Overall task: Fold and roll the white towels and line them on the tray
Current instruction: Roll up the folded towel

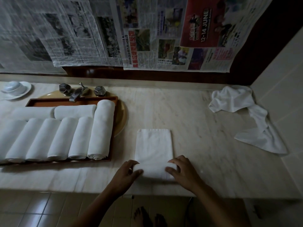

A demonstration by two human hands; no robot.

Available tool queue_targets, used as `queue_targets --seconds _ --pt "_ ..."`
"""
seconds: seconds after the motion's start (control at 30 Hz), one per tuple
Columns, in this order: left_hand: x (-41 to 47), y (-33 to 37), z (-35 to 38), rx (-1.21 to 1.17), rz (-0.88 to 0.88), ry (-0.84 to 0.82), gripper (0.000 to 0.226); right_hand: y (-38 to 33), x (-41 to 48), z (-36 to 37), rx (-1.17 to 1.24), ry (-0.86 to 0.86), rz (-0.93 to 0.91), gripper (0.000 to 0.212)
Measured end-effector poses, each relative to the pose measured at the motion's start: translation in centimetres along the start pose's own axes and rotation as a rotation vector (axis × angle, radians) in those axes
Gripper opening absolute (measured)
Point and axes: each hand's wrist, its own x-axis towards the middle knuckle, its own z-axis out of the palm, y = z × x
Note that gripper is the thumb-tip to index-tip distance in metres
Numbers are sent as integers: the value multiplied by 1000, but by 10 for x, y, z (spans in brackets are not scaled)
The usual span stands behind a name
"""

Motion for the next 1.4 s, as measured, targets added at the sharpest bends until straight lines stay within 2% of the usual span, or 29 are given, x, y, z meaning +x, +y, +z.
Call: queue_targets --seconds 0.13,0.2,0.27,0.33,0.4,0.47,0.5,0.57,0.63,0.7,0.77,0.87,1.0,1.2,1.3,1.4 --pt "2 10 1 26 -24 58 29 -18 -10 18 -212 267 -181 29" --pt "6 11 2 57 -31 69 28 -24 -21 38 -296 345 -264 34" --pt "12 11 4 84 -57 83 28 -23 -29 59 -404 339 -318 48" --pt "15 12 9 126 -59 171 33 -20 -30 69 -473 304 -334 60" --pt "14 12 17 295 49 345 39 -17 -24 66 -489 272 -340 67" --pt "6 15 29 487 214 423 46 -16 -16 59 -499 244 -365 70" --pt "4 17 36 571 294 405 52 -16 -11 56 -510 231 -382 69" --pt "2 15 47 739 394 269 66 -15 -3 51 -536 191 -389 67" --pt "11 9 47 871 377 145 93 -16 4 44 -554 136 -361 71" --pt "23 6 39 916 322 65 108 -17 13 36 -557 92 -342 78" --pt "35 8 30 911 330 39 103 -19 24 26 -566 38 -343 83" --pt "48 20 18 872 300 -49 84 -29 40 5 -555 -102 -314 80" --pt "54 24 0 796 332 -127 80 -38 44 -10 -501 -238 -266 76" --pt "36 12 -8 700 319 -205 76 -33 19 -10 -370 -335 -175 73" --pt "22 3 -9 572 271 -221 70 -27 5 -13 -223 -375 -61 70" --pt "12 -5 -14 439 230 -253 67 -24 -4 -19 -122 -406 -29 64"
